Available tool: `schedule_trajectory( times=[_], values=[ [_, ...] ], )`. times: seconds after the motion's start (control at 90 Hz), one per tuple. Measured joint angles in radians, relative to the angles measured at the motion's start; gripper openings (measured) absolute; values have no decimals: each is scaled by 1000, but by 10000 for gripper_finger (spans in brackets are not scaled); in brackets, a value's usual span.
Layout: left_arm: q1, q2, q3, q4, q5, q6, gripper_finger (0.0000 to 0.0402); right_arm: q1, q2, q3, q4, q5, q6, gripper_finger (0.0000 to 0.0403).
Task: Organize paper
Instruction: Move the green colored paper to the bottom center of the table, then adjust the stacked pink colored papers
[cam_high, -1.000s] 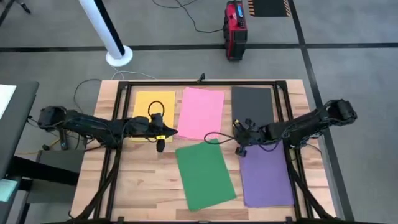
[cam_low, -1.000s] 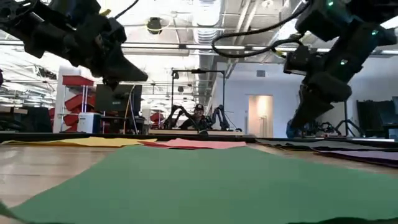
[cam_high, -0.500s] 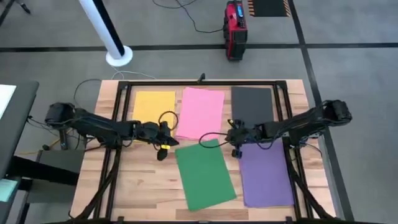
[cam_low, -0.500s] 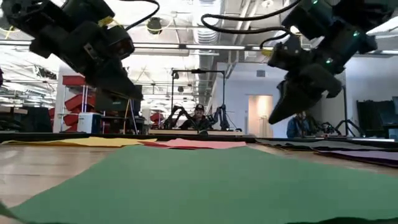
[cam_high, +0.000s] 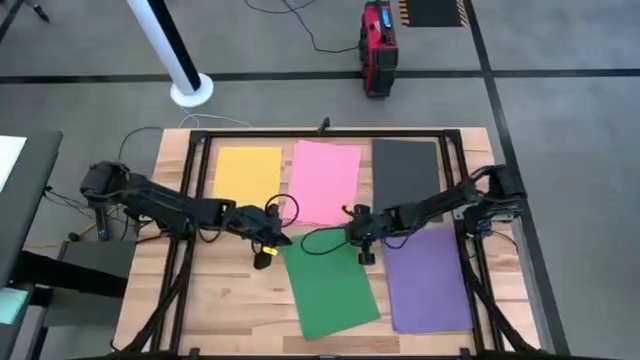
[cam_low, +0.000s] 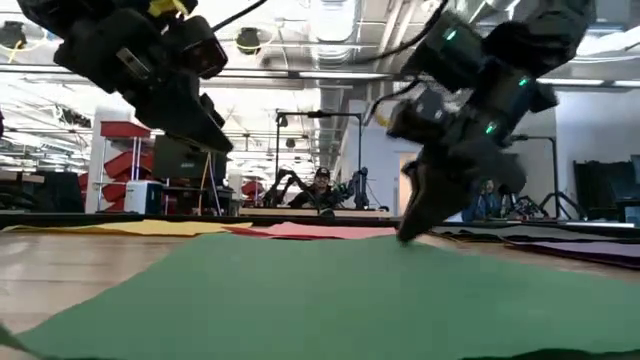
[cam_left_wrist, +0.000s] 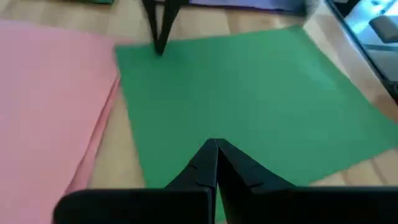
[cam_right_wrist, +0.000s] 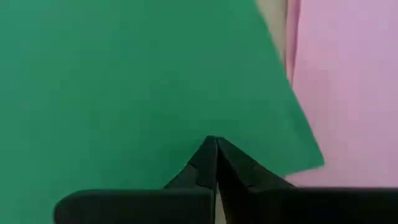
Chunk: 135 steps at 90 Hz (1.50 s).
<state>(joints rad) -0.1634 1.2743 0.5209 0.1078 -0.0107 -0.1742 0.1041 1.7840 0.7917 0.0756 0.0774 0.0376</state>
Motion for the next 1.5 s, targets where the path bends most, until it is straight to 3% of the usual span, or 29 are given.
schedule_trajectory(
  times=[0.144,0.744,1.056,1.267,1.5],
  values=[
    [-34,0,0,-39,-30,-18,0,34,29,30,-8,8,93,0],
    [-60,0,0,-47,-106,-27,0,155,-61,26,-278,156,404,0],
    [-60,0,0,-43,-114,-32,0,176,-77,24,-300,154,400,0],
    [-60,0,0,-42,-138,-48,0,175,-166,22,-336,153,369,0],
    [-60,1,-2,-28,-260,-96,0,72,-228,23,-208,184,221,0]
  ],
)
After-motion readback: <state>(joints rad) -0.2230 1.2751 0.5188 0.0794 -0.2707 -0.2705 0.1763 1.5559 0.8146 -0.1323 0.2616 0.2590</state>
